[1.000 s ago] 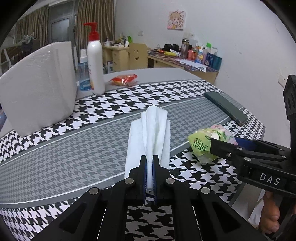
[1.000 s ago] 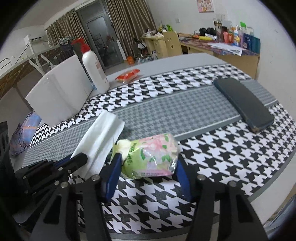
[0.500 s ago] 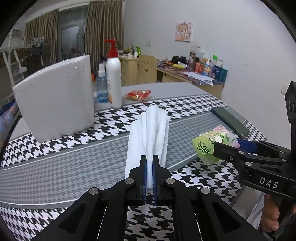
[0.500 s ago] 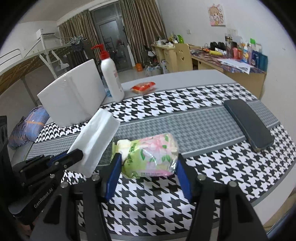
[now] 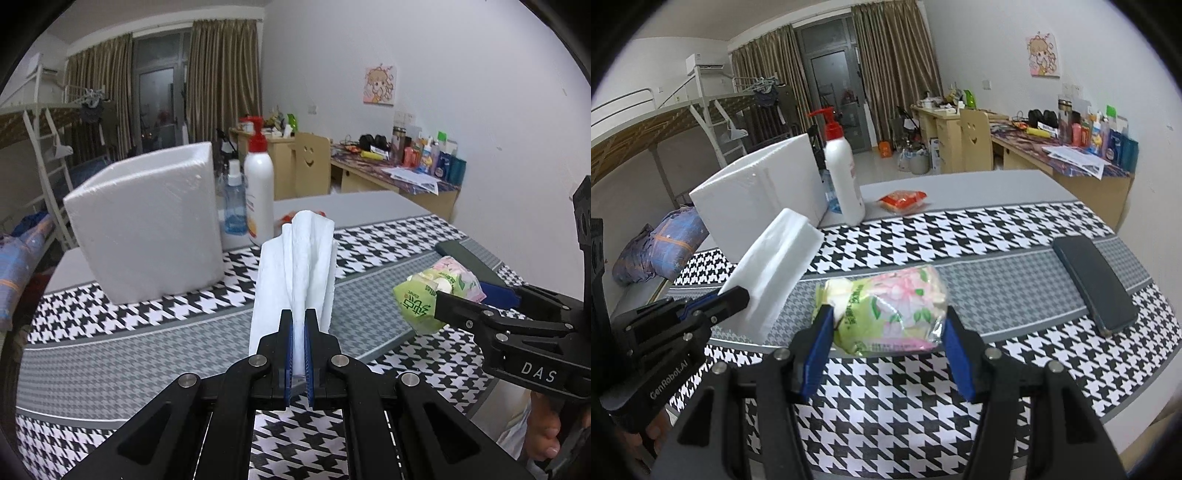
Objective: Organize soft objects
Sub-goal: 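Carry the tissue with the left tool and the wipe pack with the right tool over the foam box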
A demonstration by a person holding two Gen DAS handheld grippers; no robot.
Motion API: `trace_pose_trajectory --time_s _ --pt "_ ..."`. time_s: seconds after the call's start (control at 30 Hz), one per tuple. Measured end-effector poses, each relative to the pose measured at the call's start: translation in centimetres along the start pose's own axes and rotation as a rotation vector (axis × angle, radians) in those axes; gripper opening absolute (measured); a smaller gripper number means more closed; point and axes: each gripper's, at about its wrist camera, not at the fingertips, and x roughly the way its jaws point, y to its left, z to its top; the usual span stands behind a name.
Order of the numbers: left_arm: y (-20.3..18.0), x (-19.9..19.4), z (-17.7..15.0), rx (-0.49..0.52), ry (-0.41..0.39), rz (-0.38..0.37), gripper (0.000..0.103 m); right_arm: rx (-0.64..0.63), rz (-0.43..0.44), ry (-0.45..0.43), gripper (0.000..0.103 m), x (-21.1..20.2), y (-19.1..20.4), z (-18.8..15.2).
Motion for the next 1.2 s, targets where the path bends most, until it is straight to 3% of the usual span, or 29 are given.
trace_pose_trajectory --time_s 1.2 --pt "4.9 -5.2 5.1 -0.015 -0.18 0.119 0.006 -0.156 0.081 -0.136 0.062 -2.1 6.9 5.9"
